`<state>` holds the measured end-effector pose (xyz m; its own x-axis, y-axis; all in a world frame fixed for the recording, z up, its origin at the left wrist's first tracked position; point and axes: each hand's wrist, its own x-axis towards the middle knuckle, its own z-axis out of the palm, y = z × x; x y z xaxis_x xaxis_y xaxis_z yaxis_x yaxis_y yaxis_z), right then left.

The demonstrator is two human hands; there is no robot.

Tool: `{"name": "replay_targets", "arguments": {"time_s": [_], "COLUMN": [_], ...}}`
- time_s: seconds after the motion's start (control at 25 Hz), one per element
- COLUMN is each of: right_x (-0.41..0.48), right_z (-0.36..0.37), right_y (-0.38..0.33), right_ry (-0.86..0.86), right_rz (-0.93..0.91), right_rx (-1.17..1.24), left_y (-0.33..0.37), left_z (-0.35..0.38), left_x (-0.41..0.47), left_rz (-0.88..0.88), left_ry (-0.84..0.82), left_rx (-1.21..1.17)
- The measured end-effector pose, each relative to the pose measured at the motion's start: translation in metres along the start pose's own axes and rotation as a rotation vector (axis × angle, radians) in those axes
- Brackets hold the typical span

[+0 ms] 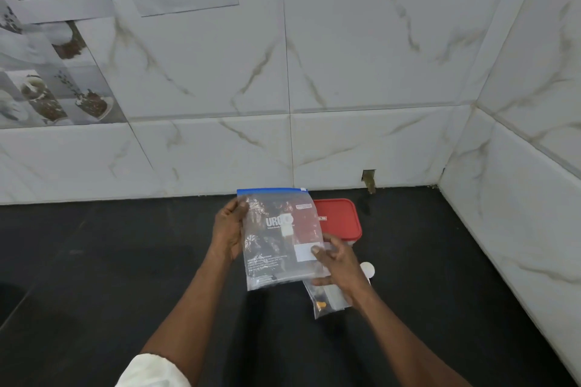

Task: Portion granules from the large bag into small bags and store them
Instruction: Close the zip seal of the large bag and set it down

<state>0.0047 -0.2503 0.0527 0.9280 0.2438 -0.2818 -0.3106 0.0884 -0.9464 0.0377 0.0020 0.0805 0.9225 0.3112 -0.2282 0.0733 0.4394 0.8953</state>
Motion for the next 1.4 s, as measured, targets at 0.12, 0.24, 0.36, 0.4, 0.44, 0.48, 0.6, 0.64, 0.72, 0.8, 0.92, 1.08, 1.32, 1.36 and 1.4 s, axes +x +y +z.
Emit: {"name": "replay_targets", "arguments": {"time_s": [0.12, 0.24, 0.36, 0.4, 0.44, 0.48, 0.6, 0.64, 0.72, 0.8, 0.92, 1.08, 1.32, 1.36, 1.4], "right_x": [-0.001, 0.006, 0.018, 0.023, 0.028, 0.033, 0.041, 0.042, 0.042, 0.044, 0.055, 0.063, 0.068, 0.067, 0.066], "right_z": [0.037, 0.069, 0.094, 0.101, 0.107, 0.112, 0.121, 0.120, 0.116, 0.113, 0.105, 0.102, 0.097, 0.098, 0.099], "right_y": [0.019, 0.037, 0.053, 0.058, 0.063, 0.068, 0.073, 0.075, 0.087, 0.099, 0.109, 0.105, 0.108, 0.107, 0.108], "right_ry": [-0.012, 0.065, 0.133, 0.170, 0.220, 0.281, 0.463, 0.515, 0.514, 0.456, 0.435, 0.375, 0.391, 0.410, 0.428], "right_rz": [0.033, 0.069, 0.142, 0.171, 0.201, 0.230, 0.194, 0.117, -0.038, -0.093, -0.102, -0.038, -0.035, -0.041, -0.059], "right_rx": [0.128, 0.244, 0.261, 0.260, 0.263, 0.275, 0.237, 0.118, -0.140, -0.392, -0.755, -0.910, -0.964, -0.966, -0.979], "left_y": [0.011, 0.009, -0.002, -0.008, -0.014, -0.021, -0.042, -0.047, -0.057, -0.066, -0.078, -0.088, -0.090, -0.097, -0.105], "left_z": [-0.031, -0.062, -0.084, -0.090, -0.099, -0.105, -0.114, -0.111, -0.101, -0.090, -0.082, -0.072, -0.054, -0.052, -0.050], "left_x": [0.021, 0.041, 0.059, 0.065, 0.072, 0.078, 0.095, 0.100, 0.109, 0.118, 0.128, 0.130, 0.115, 0.108, 0.102], "left_rz": [0.019, 0.015, -0.006, -0.027, -0.044, -0.065, -0.131, -0.150, -0.178, -0.201, -0.163, -0.081, 0.274, 0.418, 0.500], "left_ry": [0.072, 0.118, 0.167, 0.177, 0.190, 0.205, 0.214, 0.202, 0.172, 0.175, 0.215, 0.291, 0.197, 0.086, -0.020], "left_rx": [0.030, 0.046, 0.055, 0.064, 0.068, 0.076, 0.090, 0.098, 0.108, 0.143, 0.263, 0.359, 0.899, 1.188, 1.436]}}
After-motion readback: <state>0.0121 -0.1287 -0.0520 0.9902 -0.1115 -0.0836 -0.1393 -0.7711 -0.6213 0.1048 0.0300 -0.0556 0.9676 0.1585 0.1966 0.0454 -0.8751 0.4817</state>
